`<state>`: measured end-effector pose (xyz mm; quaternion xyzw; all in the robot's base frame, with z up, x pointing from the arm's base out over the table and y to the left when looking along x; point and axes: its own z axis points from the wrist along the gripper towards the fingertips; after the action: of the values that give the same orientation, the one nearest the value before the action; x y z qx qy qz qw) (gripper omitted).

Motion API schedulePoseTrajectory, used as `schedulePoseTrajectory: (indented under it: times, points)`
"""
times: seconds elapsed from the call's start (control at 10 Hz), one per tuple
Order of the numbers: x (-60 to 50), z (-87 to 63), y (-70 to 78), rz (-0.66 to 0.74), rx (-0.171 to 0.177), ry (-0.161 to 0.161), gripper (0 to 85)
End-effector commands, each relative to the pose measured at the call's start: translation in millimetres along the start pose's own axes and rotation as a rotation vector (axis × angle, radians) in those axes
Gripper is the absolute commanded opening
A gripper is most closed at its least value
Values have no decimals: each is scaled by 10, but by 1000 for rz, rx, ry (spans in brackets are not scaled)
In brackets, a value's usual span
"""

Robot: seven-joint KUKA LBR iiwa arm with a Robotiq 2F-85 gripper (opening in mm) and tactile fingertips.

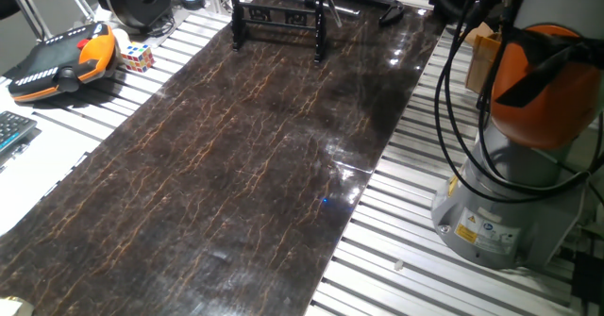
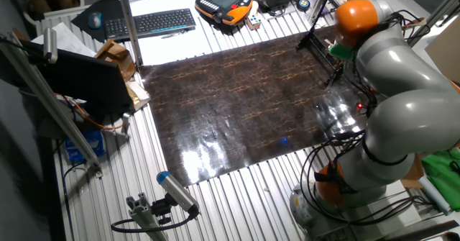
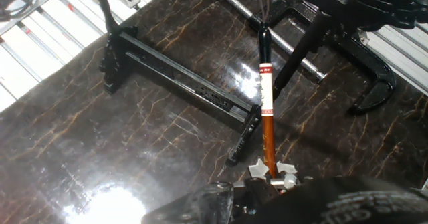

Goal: Place the brush on the pen rack

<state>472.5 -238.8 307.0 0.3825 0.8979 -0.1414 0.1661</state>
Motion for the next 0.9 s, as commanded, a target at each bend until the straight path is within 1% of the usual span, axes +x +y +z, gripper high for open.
schedulePoseTrajectory:
  times: [0.0,0.2,0.3,0.4,0.6,0.8]
  points:
    - [4,-28,25,10,-1,13,10]
    - [5,-58,7,36,8,11,10]
    - [4,-66,-3,47,21,6,10]
    - [6,-66,-13,67,26,4,10]
    - [1,-39,-26,83,35,-7,10]
    - [1,-8,-12,87,36,-6,10]
